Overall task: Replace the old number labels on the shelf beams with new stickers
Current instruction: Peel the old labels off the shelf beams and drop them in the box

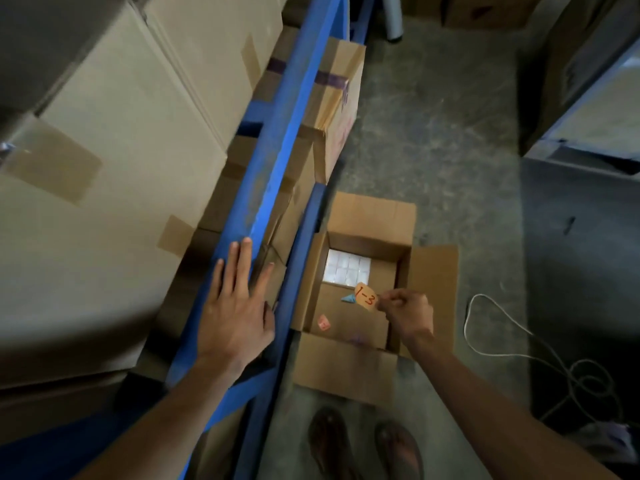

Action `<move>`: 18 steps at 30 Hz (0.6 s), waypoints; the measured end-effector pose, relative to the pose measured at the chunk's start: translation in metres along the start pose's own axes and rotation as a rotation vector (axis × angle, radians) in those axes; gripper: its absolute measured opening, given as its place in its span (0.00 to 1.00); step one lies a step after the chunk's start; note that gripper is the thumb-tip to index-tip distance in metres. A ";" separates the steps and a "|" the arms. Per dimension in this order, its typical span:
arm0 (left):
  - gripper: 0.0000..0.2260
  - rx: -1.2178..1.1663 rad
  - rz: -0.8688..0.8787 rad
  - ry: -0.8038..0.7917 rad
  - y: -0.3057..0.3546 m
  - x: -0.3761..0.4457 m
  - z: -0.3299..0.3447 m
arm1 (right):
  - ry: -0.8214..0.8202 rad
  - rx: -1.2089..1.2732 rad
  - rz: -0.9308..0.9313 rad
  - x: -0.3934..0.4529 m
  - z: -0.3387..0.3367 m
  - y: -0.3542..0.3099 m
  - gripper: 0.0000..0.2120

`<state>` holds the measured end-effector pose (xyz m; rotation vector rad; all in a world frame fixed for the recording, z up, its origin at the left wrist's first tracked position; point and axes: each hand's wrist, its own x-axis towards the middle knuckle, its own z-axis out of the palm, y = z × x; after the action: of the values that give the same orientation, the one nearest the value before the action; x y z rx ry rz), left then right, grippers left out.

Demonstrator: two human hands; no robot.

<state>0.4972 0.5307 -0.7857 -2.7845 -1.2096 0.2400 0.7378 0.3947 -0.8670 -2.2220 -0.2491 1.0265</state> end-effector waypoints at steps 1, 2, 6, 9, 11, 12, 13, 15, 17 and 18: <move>0.31 0.005 -0.004 0.004 0.000 0.000 0.002 | 0.001 0.014 0.009 0.006 0.007 0.002 0.03; 0.31 0.009 -0.011 0.000 0.002 0.000 0.002 | 0.005 0.025 0.014 0.010 0.013 0.003 0.03; 0.28 0.018 -0.030 -0.006 0.003 0.000 0.000 | 0.024 0.020 0.000 0.024 0.032 0.002 0.05; 0.26 0.021 -0.048 -0.008 0.003 0.000 0.000 | 0.031 -0.031 -0.024 0.033 0.039 0.000 0.05; 0.25 0.027 -0.055 -0.011 0.004 0.000 -0.001 | 0.029 -0.098 -0.037 0.039 0.041 -0.002 0.07; 0.25 0.028 -0.057 -0.011 0.005 0.001 -0.001 | 0.028 -0.132 -0.042 0.043 0.042 -0.003 0.07; 0.25 0.031 -0.058 -0.011 0.005 0.000 -0.001 | 0.027 -0.165 -0.041 0.046 0.042 -0.002 0.07; 0.25 0.034 -0.058 -0.008 0.005 0.000 -0.002 | 0.025 -0.225 -0.039 0.052 0.041 -0.002 0.04; 0.25 0.033 -0.061 -0.007 0.005 0.001 -0.002 | 0.022 -0.255 -0.036 0.057 0.041 -0.001 0.01; 0.25 0.036 -0.061 -0.008 0.005 0.001 -0.002 | 0.023 -0.262 -0.038 0.059 0.040 -0.001 0.02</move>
<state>0.5018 0.5279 -0.7848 -2.7135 -1.2764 0.2655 0.7483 0.4403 -0.9211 -2.4506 -0.4353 0.9954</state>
